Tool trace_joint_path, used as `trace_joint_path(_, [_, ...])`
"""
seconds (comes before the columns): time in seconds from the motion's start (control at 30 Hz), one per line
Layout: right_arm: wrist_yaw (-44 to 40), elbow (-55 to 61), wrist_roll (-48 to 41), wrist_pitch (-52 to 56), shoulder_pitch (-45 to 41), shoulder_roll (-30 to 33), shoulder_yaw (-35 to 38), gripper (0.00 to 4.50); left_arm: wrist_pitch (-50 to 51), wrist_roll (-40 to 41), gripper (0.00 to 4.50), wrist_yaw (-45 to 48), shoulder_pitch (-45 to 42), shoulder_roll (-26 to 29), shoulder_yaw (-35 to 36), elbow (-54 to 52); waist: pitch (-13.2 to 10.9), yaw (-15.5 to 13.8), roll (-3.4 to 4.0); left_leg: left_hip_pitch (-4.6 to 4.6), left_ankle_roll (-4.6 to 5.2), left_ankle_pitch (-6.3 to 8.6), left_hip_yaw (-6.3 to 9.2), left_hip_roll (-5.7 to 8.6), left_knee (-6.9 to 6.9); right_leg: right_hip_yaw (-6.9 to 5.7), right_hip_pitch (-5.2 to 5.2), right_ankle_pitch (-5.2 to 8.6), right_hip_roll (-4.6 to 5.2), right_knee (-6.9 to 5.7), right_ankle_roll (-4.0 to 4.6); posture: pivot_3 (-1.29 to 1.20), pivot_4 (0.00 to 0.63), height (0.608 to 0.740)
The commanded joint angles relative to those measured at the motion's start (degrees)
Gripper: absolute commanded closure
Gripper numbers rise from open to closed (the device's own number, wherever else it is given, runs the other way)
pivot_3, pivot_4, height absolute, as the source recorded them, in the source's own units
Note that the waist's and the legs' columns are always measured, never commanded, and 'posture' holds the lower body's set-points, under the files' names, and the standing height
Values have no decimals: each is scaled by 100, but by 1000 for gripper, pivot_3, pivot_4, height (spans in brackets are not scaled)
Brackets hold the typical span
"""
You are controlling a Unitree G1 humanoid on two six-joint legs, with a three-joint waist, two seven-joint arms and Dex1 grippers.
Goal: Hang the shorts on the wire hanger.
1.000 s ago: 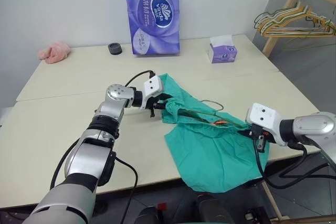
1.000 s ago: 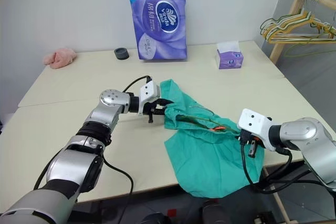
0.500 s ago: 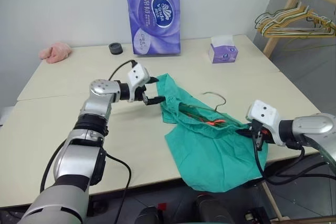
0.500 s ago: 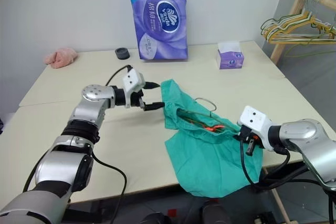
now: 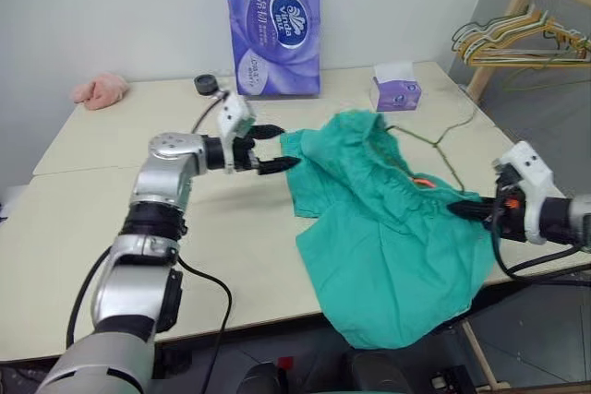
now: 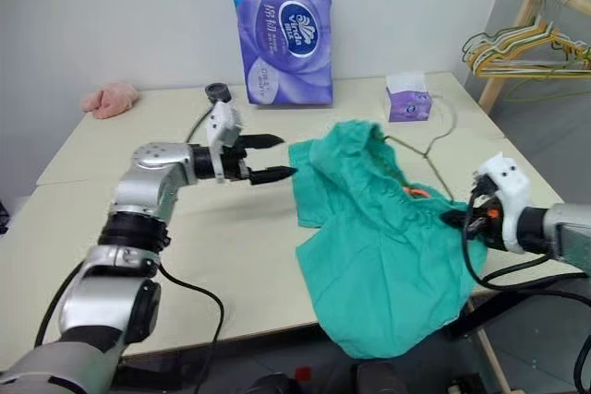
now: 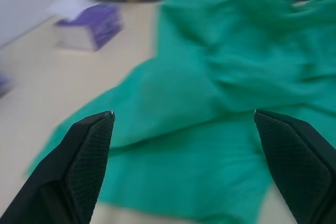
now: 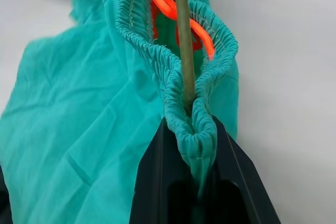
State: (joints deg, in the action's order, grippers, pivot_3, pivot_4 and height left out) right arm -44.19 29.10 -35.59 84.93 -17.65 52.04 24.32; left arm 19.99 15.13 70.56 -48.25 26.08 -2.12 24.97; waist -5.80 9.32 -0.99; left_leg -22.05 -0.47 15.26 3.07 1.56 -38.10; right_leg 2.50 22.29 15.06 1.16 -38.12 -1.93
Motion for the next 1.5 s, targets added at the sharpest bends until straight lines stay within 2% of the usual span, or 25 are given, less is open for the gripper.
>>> trace_joint_path(0.03, [215, 224, -318, 724, -26, -26, 872, 4495, 837, 501, 22, -44, -32, -62, -19, -1099, 0, 29, 1, 2, 0, 0, -1, 0, 0, 1, 0, 0, -1, -2, 0, -309, 88, 740])
trace_joint_path(0.2, [1047, 52, -1106, 757, 403, -176, 1812, 4495, 1405, 847, 22, -393, -118, -477, -82, -1708, -2, 90, 3, 7, 2, 1, -8, -2, 5, 6, -3, 1, -7, 0, -2, -353, 107, 740])
trace_joint_path(0.3, [1909, -154, -1708, 757, 635, -266, 2537, 4495, 1448, 938, 22, -510, -199, -863, -330, -1995, -7, 132, 6, 5, 2, 1, -11, -1, 5, 8, -5, 3, -9, 2, -4, -379, 121, 740])
trace_joint_path(0.47, [3302, -639, -2799, 757, 908, 89, 3326, 4495, 1345, 885, 22, -792, -388, -1369, -616, -2073, -40, 253, 33, 6, 13, 7, -29, 14, 5, 27, -8, 16, -16, 7, -27, -429, 140, 740])
trace_joint_path(0.57, [4217, -994, -3609, 757, 888, 312, 3548, 4495, 1332, 877, 22, -912, -510, -1569, -735, -2062, -62, 372, 49, 5, 23, 13, -46, 16, 7, 47, -10, 34, -32, 9, -57, -440, 143, 740])
trace_joint_path(0.7, [5775, -1532, -4884, 634, 697, 758, 3634, 4495, 1087, 770, 22, -1232, -878, -2097, -897, -1896, -130, 569, 49, 9, 55, 32, -92, 8, 13, 97, -14, 46, -49, 16, -71, -496, 163, 740])
trace_joint_path(0.8, [7680, -1824, -6806, -623, 1399, 1262, 3469, 4495, 858, 766, 22, -1398, -1147, -2475, -895, -1743, -219, 680, 44, 8, 80, 47, -133, 14, 12, 133, -13, 54, -46, 34, -85, -523, 176, 740])
trace_joint_path(0.87, [8570, -1876, -7582, -1379, 1664, 1510, 3338, 4495, 798, 789, 22, -1469, -1284, -2666, -868, -1637, -237, 803, 40, 9, 97, 57, -162, 17, 15, 156, -12, 58, -45, 47, -93, -530, 183, 740])
trace_joint_path(0.97, [9468, -1919, -7741, -2069, 1438, 1615, 3149, 4495, 421, 650, 22, -1485, -1463, -2901, -997, -1455, -297, 1026, 42, 10, 113, 69, -184, 18, 14, 166, -13, 58, -46, 72, -111, -533, 191, 740])
trace_joint_path(1.03, [9784, -1993, -7741, -2237, 1236, 1657, 3032, 4495, 232, 604, 22, -1518, -1569, -3059, -1028, -1352, -327, 1153, 35, 4, 114, 69, -196, 18, 17, 176, -15, 43, -46, 106, -135, -532, 193, 740])
trace_joint_path(1.2, [10353, -2311, -7741, -2346, 676, 1647, 2820, 4495, -169, 466, 22, -1560, -1755, -3315, -1109, -1126, -370, 1265, 32, 8, 139, 84, -242, 27, 17, 252, -13, 37, -45, 122, -159, -527, 197, 740])
trace_joint_path(1.33, [10558, -2818, -7741, -2164, 234, 1705, 2695, 4495, -426, 339, 22, -1554, -1851, -3426, -1167, -1023, -408, 1286, 30, 17, 148, 90, -280, 33, 20, 297, -9, 36, -48, 124, -175, -506, 214, 740])
trace_joint_path(1.5, [10425, -3571, -7741, -1705, 45, 1937, 2555, 4495, -665, 250, 22, -1550, -1988, -3567, -1186, -844, -487, 1285, 24, 18, 171, 102, -318, 41, 16, 340, -9, 32, -48, 134, -196, -497, 221, 740])
